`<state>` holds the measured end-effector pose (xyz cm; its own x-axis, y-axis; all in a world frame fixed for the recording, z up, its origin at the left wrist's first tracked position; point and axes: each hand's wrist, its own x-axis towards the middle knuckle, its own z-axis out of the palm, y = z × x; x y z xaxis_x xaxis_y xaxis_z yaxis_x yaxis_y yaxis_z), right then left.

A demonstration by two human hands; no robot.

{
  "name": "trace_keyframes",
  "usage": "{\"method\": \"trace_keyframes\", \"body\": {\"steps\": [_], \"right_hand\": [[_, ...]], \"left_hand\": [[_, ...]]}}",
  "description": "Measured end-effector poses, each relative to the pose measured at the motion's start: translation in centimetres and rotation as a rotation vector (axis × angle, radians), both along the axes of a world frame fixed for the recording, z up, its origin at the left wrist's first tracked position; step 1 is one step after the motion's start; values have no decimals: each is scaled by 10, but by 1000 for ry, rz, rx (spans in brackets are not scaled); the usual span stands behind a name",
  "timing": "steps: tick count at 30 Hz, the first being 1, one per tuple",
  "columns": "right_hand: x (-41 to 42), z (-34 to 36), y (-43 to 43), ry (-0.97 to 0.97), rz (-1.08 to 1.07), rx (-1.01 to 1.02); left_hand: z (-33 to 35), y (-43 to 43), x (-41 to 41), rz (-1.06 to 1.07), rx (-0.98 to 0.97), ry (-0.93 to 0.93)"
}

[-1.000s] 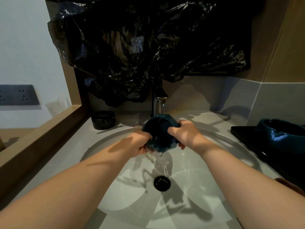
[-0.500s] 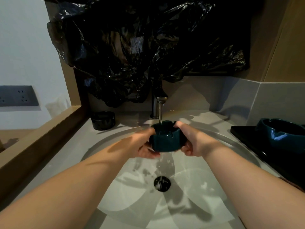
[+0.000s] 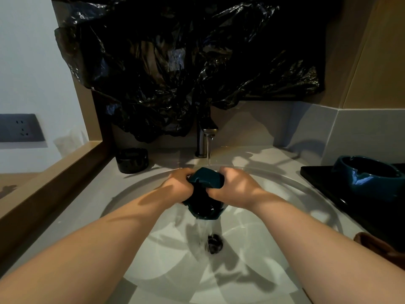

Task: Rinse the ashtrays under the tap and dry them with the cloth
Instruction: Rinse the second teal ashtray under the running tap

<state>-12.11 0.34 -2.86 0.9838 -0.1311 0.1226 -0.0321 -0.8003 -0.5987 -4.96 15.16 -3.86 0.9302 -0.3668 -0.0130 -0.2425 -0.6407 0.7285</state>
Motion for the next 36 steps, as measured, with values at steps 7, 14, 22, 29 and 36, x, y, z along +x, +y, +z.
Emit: {"method": "trace_keyframes", "body": {"steps": [7,14,22,29,36], "right_hand": [[7,-17,-12,138,15,137],[13,-10,-12,-139,-58,256],[12,1,11,-245,-231,-81],[18,-9,3,-212,-313,320],[14,-4,0,41,-441,795]], "left_hand": [[-1,1,-2,140,-193,223],[1,-1,-4,141,-490,501],[0,2,-3,166,-630,704],[1,-2,5,161,-510,508],[6,-3,0,25,-654,491]]}}
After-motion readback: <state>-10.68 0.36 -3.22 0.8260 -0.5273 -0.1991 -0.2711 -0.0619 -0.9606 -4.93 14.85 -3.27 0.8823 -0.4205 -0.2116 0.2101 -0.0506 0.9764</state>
